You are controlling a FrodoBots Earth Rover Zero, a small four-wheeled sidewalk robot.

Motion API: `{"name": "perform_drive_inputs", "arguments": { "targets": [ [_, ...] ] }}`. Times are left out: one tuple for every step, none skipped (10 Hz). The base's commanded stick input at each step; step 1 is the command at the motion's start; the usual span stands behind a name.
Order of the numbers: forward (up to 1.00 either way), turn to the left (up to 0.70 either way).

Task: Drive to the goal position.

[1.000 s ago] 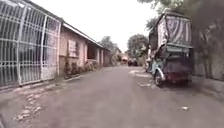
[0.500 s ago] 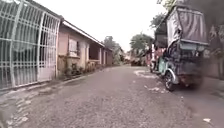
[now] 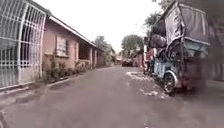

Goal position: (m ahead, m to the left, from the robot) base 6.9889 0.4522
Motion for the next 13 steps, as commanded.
{"name": "perform_drive_inputs", "arguments": {
  "targets": [
    [0.70,-0.28],
    [0.70,-0.28],
    [0.70,-0.28],
    [0.70,-0.24],
    [0.70,-0.04],
    [0.70,0.07],
    [0.70,0.27],
    [0.70,0.42],
    [0.70,0.42],
    [0.70,0.31],
    [0.70,0.11],
    [0.70,0.07],
    [0.70,0.07]
  ]
}}
